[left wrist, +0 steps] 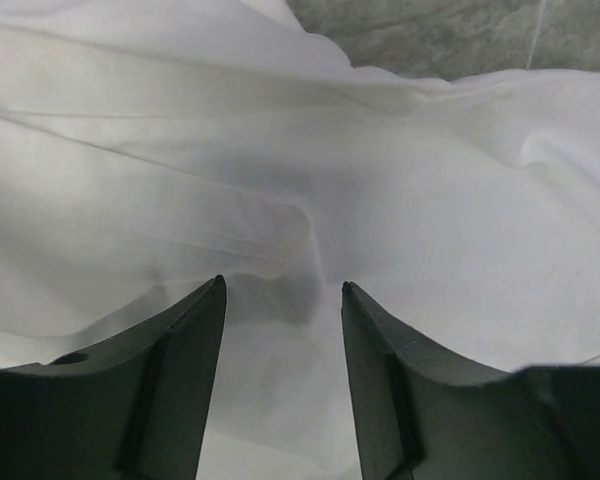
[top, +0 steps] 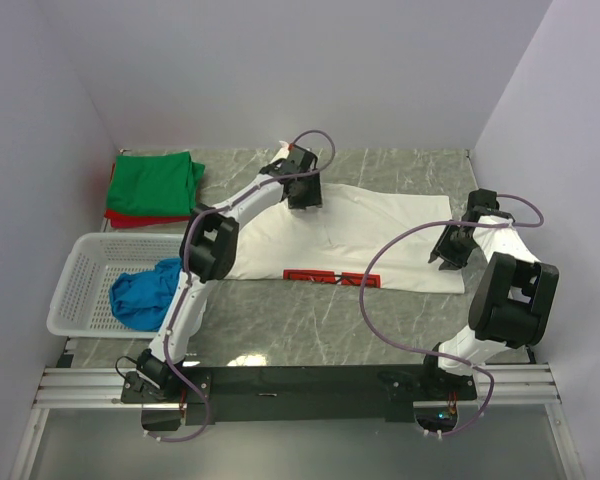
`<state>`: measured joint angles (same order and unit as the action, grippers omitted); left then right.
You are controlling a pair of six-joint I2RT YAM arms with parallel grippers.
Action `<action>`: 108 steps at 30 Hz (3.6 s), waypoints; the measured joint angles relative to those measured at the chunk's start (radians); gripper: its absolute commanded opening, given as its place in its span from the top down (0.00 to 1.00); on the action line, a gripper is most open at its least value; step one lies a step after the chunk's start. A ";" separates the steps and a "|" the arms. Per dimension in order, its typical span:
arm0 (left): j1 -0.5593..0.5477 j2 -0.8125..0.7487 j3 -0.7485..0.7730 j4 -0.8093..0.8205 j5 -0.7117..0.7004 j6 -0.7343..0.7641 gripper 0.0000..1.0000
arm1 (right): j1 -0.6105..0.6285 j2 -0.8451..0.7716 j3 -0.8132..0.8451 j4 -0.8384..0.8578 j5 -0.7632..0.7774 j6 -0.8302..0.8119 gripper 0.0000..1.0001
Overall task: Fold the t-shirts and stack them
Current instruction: Fold the tshirt
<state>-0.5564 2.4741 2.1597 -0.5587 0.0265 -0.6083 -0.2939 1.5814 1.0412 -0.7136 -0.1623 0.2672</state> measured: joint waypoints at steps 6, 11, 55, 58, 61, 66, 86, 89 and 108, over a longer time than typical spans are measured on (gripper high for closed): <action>-0.026 0.011 0.012 -0.005 -0.006 0.025 0.55 | 0.000 0.001 -0.003 0.002 0.000 0.000 0.57; -0.029 0.011 0.011 -0.008 -0.007 0.032 0.66 | 0.000 0.005 -0.003 0.004 0.000 0.000 0.57; -0.021 -0.263 -0.349 0.111 -0.080 -0.039 0.01 | -0.015 0.031 0.049 0.019 0.047 0.032 0.55; 0.014 -0.419 -0.528 0.152 -0.098 -0.075 0.01 | -0.035 0.059 0.092 0.024 0.080 0.039 0.55; 0.053 -0.508 -0.626 0.186 -0.105 -0.105 0.01 | -0.061 0.093 0.135 0.034 0.111 0.039 0.55; 0.088 -0.514 -0.703 0.222 -0.106 -0.135 0.01 | -0.089 0.176 0.209 0.055 0.150 0.037 0.57; 0.126 -0.487 -0.806 0.270 -0.056 -0.176 0.01 | -0.095 0.356 0.303 0.127 0.082 0.014 0.59; 0.127 -0.487 -0.810 0.282 -0.054 -0.179 0.01 | -0.095 0.360 0.303 0.132 0.066 0.010 0.64; 0.156 -0.529 -0.911 0.396 -0.035 -0.255 0.01 | -0.099 0.369 0.300 0.138 0.099 0.005 1.00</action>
<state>-0.4000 1.9450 1.2484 -0.1631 -0.0082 -0.8631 -0.3931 1.9507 1.3415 -0.5758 -0.0635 0.2718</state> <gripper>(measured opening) 0.992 0.007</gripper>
